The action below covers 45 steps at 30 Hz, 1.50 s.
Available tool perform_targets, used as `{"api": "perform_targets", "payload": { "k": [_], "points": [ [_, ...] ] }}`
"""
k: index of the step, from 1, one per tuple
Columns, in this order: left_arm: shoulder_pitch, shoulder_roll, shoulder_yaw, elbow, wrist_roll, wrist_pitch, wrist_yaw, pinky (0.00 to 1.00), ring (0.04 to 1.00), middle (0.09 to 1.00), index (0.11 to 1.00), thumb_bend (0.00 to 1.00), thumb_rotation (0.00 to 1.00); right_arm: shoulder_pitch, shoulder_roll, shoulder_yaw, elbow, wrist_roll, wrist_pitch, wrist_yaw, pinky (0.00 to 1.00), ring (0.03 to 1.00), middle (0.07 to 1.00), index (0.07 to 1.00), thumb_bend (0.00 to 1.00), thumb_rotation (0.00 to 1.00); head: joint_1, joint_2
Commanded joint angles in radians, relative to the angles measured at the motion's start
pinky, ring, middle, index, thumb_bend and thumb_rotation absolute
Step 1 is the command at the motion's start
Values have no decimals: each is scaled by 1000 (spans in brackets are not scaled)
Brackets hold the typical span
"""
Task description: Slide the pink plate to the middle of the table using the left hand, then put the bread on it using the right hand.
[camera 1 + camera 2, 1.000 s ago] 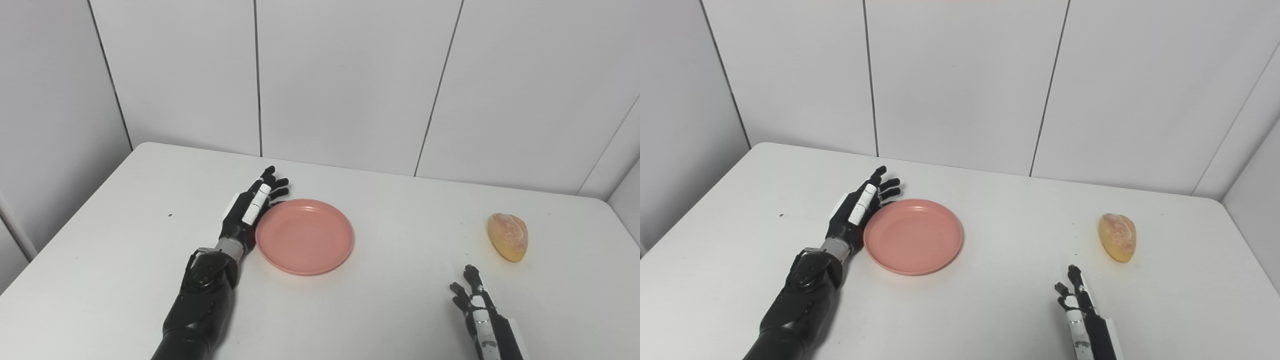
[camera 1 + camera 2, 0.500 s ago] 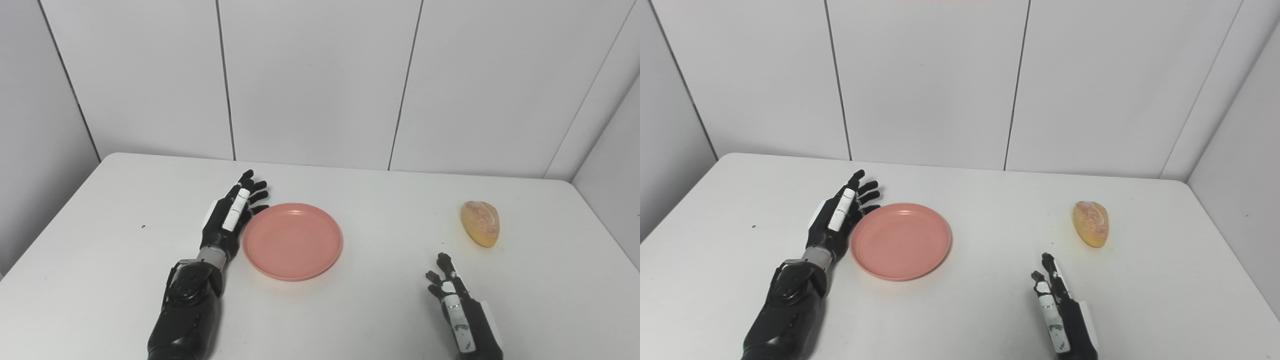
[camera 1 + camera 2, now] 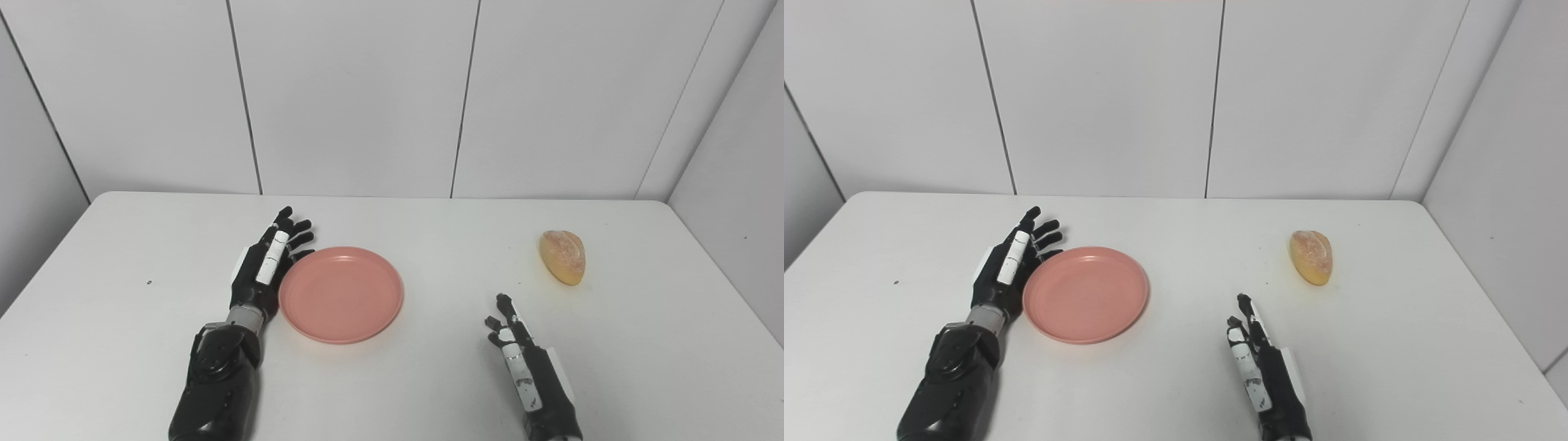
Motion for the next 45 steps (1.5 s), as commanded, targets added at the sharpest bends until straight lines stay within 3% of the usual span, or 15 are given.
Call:
{"api": "perform_targets", "payload": {
  "k": [1, 22, 34, 45],
  "points": [
    [66, -40, -15, 41, -4, 20, -11, 691, 819, 819, 914, 872, 753, -6, 32, 22, 2, -3, 36, 18, 906, 925, 985, 961, 780, 984, 1, -1],
    [64, -75, -20, 27, -10, 37, -21, 697, 813, 810, 900, 862, 733, -17, 88, 41, 24, -66, 28, -5, 862, 921, 986, 964, 779, 993, -88, -5],
    [74, -106, -20, 5, -13, 46, -18, 675, 810, 811, 896, 884, 729, -15, 90, 38, 27, -75, 24, -5, 860, 917, 984, 961, 781, 993, -93, -7],
    [77, -87, -13, 13, -12, 42, -25, 675, 810, 808, 904, 861, 743, -14, 83, 38, 36, -68, -9, -1, 874, 921, 984, 967, 788, 1000, -86, -14]
  ]
}}
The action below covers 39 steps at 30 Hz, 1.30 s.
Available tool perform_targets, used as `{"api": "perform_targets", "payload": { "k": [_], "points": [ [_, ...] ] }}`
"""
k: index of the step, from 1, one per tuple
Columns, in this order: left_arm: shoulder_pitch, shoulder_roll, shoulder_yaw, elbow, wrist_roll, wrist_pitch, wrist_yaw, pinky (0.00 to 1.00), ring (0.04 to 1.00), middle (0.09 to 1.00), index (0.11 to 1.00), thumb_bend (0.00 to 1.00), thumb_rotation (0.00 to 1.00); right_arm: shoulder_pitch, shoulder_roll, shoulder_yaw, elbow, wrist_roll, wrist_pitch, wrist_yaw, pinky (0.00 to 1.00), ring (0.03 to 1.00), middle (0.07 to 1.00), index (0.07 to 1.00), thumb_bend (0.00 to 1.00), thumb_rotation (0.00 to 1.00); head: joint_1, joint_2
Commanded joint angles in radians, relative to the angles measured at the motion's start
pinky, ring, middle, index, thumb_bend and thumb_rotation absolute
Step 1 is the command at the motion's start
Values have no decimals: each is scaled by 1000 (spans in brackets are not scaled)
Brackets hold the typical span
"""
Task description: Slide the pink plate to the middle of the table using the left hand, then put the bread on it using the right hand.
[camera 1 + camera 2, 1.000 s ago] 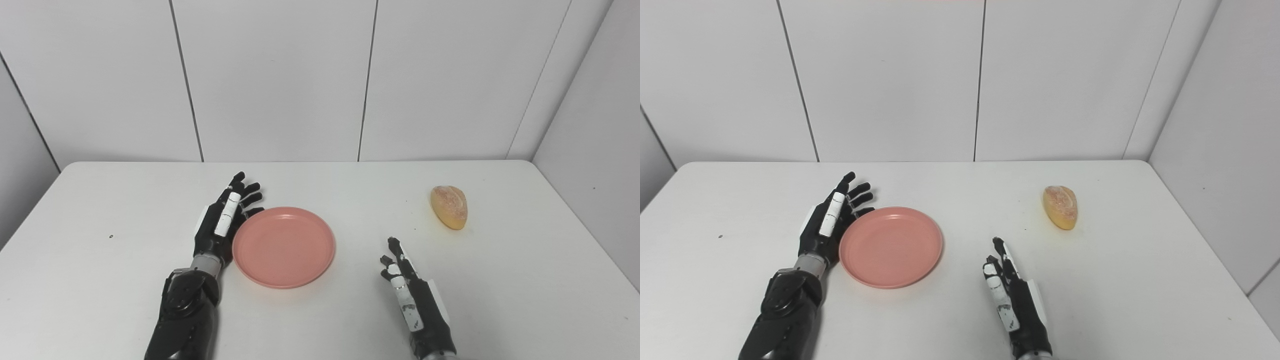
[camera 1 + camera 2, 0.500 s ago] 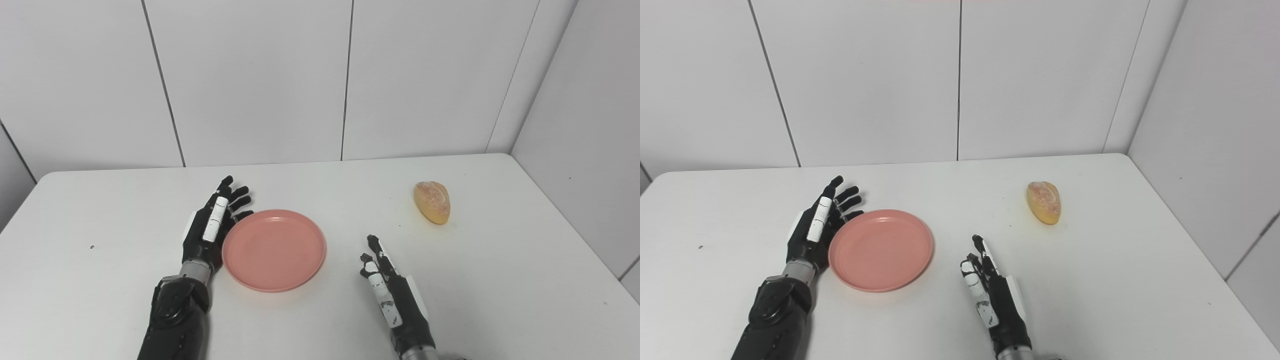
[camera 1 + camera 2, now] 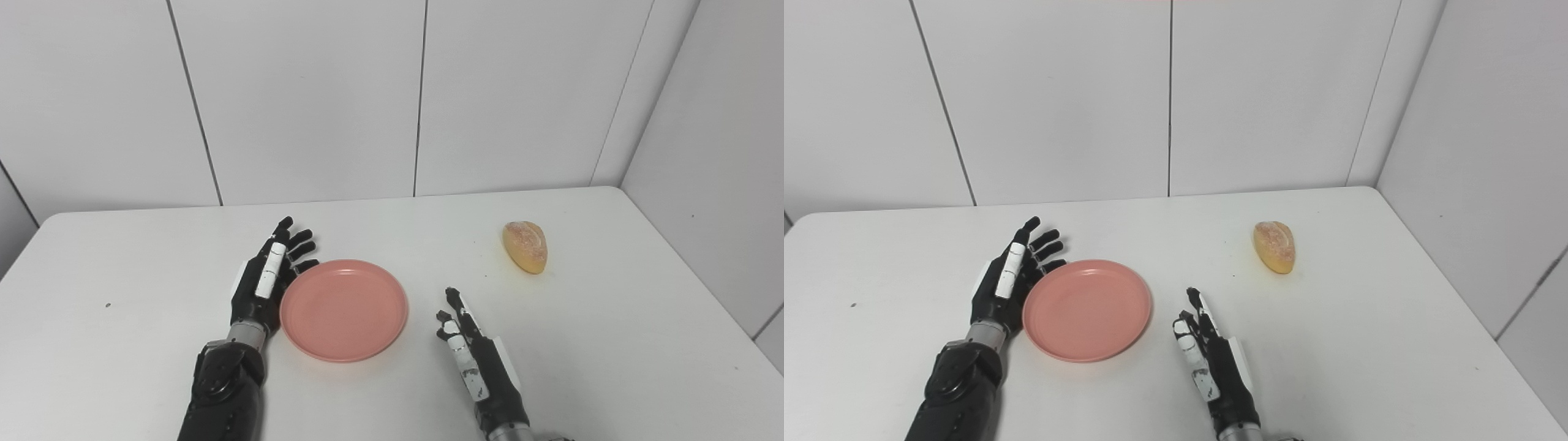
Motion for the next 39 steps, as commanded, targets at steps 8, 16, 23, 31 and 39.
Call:
{"api": "perform_targets", "payload": {
  "k": [8, 16, 23, 31, 39],
  "points": [
    [52, 4, 3, 73, -10, 5, -16, 683, 815, 821, 912, 853, 753, -8, 6, 21, 39, -84, -105, -28, 860, 913, 972, 952, 774, 1000, 1, -11],
    [36, 38, 4, 100, -6, -1, -34, 687, 816, 818, 910, 878, 737, -6, -4, 51, -46, -264, -101, -57, 825, 886, 978, 952, 816, 974, -8, -19],
    [13, 51, 4, 127, -8, -5, -50, 720, 834, 829, 919, 852, 755, -70, -30, 52, -169, -552, 11, -39, 705, 817, 886, 880, 903, 924, -8, -27],
    [5, 48, 6, 135, -7, -12, -50, 713, 824, 827, 921, 878, 753, -163, -73, 19, -250, -656, 118, 37, 646, 805, 883, 881, 896, 913, -16, -32],
    [2, 43, 8, 152, -8, -25, -53, 705, 826, 825, 922, 866, 761, -249, -127, -13, -311, -687, 192, 141, 621, 760, 835, 845, 882, 999, -17, -40]
  ]
}}
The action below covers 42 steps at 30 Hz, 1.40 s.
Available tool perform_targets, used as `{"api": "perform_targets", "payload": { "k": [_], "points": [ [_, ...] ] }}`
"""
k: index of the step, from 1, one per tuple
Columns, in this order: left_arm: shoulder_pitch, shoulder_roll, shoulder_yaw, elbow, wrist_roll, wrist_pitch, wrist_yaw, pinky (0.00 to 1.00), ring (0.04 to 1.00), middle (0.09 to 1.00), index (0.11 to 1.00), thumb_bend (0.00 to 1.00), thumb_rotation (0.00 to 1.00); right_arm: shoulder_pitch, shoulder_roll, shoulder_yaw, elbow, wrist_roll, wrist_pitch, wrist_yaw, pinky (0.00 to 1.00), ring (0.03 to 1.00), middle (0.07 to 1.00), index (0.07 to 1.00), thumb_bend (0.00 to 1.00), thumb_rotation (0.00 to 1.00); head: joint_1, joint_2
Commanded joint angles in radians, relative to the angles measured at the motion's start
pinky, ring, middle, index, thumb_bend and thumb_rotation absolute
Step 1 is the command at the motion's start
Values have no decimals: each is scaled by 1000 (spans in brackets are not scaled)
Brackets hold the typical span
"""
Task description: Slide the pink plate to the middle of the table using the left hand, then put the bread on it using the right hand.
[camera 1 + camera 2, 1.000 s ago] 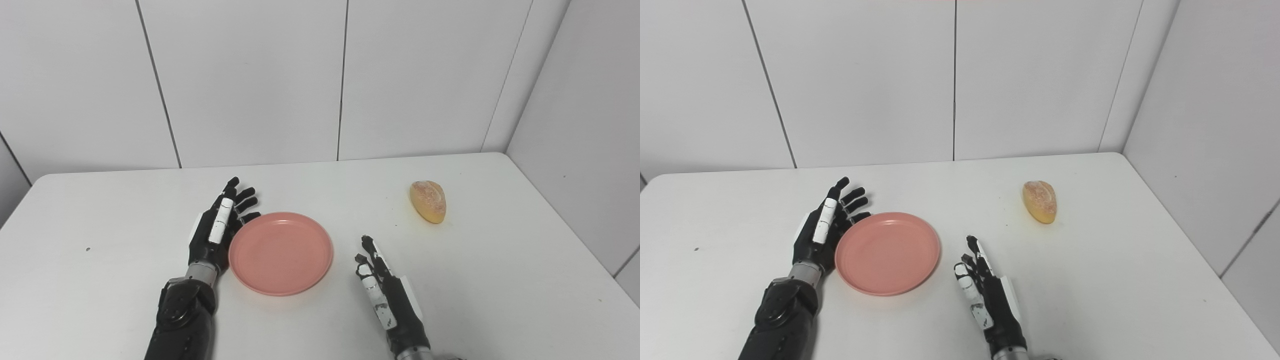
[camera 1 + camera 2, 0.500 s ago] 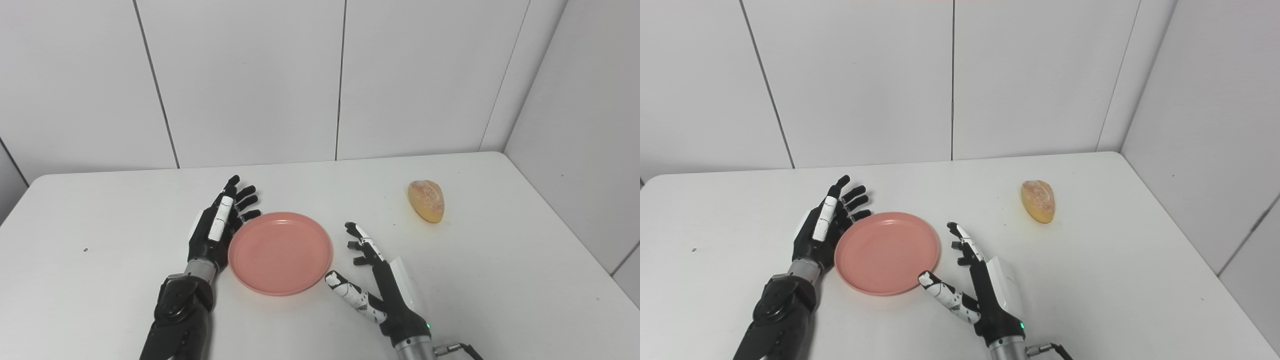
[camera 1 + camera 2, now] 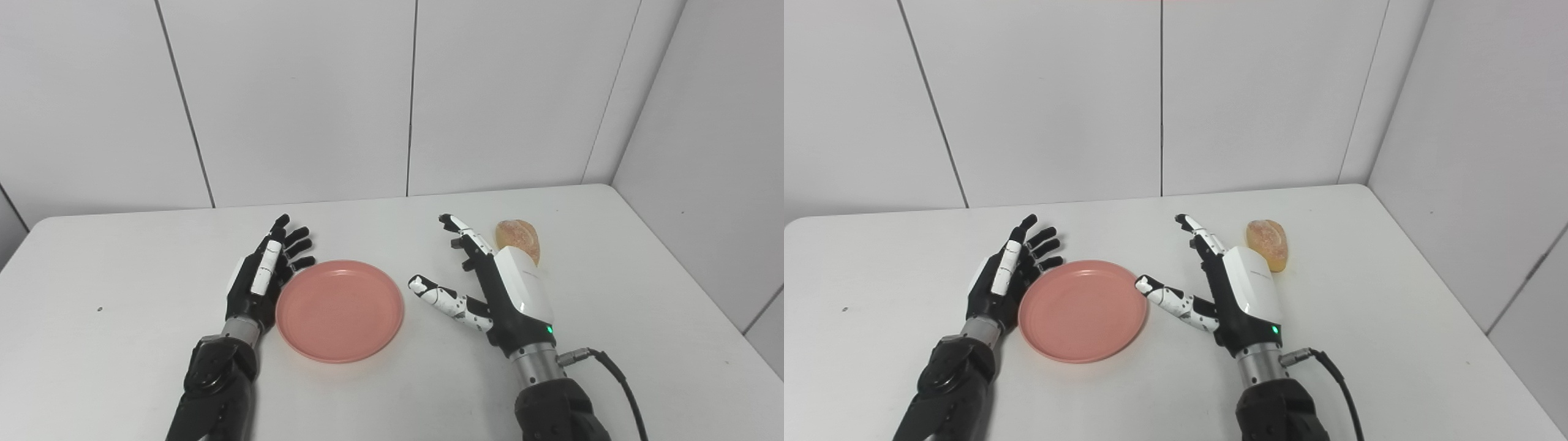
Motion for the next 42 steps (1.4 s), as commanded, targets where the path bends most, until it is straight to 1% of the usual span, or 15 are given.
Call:
{"api": "perform_targets", "payload": {
  "k": [1, 6, 13, 16, 17, 18, 19, 22, 24, 26, 28, 31, 35, 39, 42],
  "points": [
    [57, 9, 4, 53, -6, 3, -6, 705, 826, 825, 922, 866, 761, -58, -14, -14, -42, -14, 23, 22, 618, 759, 834, 844, 880, 999, 1, -1],
    [70, 10, 3, 46, -5, -5, -8, 702, 824, 824, 918, 866, 761, -118, -52, -35, -32, -66, 57, 47, 581, 732, 818, 843, 888, 1000, -1, -8],
    [90, 1, 2, 49, -9, -18, -12, 695, 829, 824, 918, 831, 768, -182, -117, -34, 8, -161, 52, 81, 577, 727, 818, 858, 874, 1000, -4, -43],
    [99, -10, 4, 43, -13, -11, -7, 704, 831, 831, 920, 834, 760, -208, -140, -39, 46, -186, 39, 63, 749, 837, 839, 866, 889, 1000, 2, -56],
    [100, -11, 5, 42, -14, -10, -7, 707, 831, 830, 920, 834, 756, -212, -143, -39, 53, -192, 35, 55, 809, 861, 840, 861, 885, 994, 2, -56],
    [101, -14, 5, 40, -14, -8, -4, 709, 830, 830, 919, 834, 754, -226, -150, -39, 70, -209, 41, 51, 830, 869, 840, 859, 884, 991, 2, -56],
    [101, -16, 6, 38, -13, -6, -3, 713, 831, 831, 919, 839, 753, -235, -155, -39, 81, -221, 46, 50, 892, 897, 855, 844, 902, 994, 2, -56],
    [97, -17, 4, 36, -9, -5, 1, 707, 826, 829, 918, 840, 758, -276, -157, -52, 123, -236, 76, 59, 850, 883, 866, 850, 934, 972, 2, -45],
    [96, -16, 3, 31, -8, -3, -1, 707, 822, 831, 915, 850, 760, -301, -152, -65, 146, -245, 103, 67, 736, 837, 860, 874, 967, 953, 0, -42],
    [97, -14, 2, 28, -6, -1, 0, 704, 816, 825, 909, 863, 760, -334, -155, -70, 183, -281, 148, 83, 630, 778, 844, 903, 972, 922, 0, -50],
    [98, -11, 1, 28, -4, -2, -2, 694, 812, 820, 909, 847, 770, -365, -167, -67, 219, -324, 189, 106, 588, 755, 835, 896, 974, 925, 0, -50],
    [104, -10, 2, 20, -9, 4, -4, 699, 813, 824, 914, 838, 772, -406, -176, -77, 269, -383, 218, 154, 587, 759, 836, 879, 971, 943, -5, -49],
    [110, -9, 3, 13, -12, 8, -10, 720, 828, 818, 922, 844, 763, -454, -175, -119, 353, -434, 220, 190, 569, 768, 838, 852, 990, 949, -6, -49],
    [110, -9, 6, 15, -14, 7, -11, 723, 833, 824, 920, 845, 760, -495, -181, -149, 445, -462, 220, 197, 587, 780, 841, 850, 993, 925, -7, -51],
    [113, -10, 3, 8, -12, 6, -14, 723, 836, 828, 926, 839, 772, -515, -187, -159, 499, -476, 220, 192, 555, 766, 833, 846, 986, 892, -5, -46]
  ]
}}
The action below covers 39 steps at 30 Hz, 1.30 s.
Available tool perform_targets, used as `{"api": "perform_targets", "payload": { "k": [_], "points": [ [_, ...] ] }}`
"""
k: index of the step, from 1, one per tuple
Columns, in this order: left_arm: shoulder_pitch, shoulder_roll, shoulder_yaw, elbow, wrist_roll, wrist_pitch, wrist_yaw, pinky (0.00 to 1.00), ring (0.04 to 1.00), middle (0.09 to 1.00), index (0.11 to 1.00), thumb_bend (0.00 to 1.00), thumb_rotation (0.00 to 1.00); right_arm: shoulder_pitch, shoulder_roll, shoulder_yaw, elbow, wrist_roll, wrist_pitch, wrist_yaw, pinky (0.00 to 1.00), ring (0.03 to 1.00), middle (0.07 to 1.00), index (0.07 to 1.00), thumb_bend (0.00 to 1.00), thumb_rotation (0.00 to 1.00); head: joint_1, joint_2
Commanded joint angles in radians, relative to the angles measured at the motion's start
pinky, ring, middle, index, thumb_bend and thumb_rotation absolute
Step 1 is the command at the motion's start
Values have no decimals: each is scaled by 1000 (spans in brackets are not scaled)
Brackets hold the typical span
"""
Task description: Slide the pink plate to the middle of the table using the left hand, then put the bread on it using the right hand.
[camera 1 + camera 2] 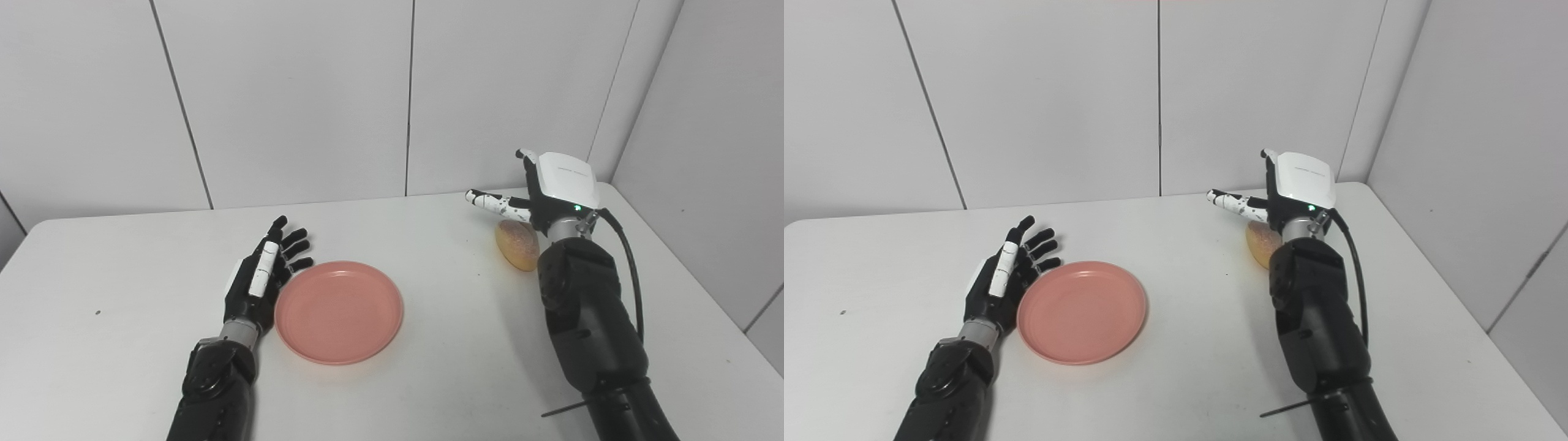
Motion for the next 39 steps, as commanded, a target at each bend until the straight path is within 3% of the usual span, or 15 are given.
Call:
{"api": "perform_targets", "payload": {
  "k": [1, 12, 25, 30, 34, 39],
  "points": [
    [90, -5, -1, 41, -12, 8, -14, 723, 837, 829, 926, 838, 773, -65, -21, -14, 5, -25, 4, -20, 555, 766, 833, 847, 985, 890, 1, 5],
    [96, -3, -1, 22, -19, 22, -7, 707, 823, 817, 919, 852, 765, -101, -46, -5, 181, -25, 4, -22, 493, 713, 811, 824, 960, 864, 4, 23],
    [101, 4, -6, -6, -22, 40, -10, 683, 811, 810, 916, 849, 767, -85, -29, -6, 295, 27, 4, -34, 514, 721, 819, 833, 946, 873, 5, 38],
    [102, 2, -9, -9, -20, 50, -3, 699, 819, 812, 919, 839, 766, -82, -28, 3, 347, 83, 4, -60, 528, 711, 812, 845, 933, 877, 11, 44],
    [102, 2, -10, -17, -18, 57, 1, 683, 813, 812, 916, 853, 760, -76, -27, 15, 375, 125, 4, -113, 453, 668, 805, 838, 917, 853, 15, 46],
    [102, 6, -8, -20, -19, 60, 1, 695, 813, 806, 911, 851, 759, -69, -43, 52, 405, 197, -3, -199, 440, 630, 755, 823, 897, 804, 18, 50]
  ]
}}
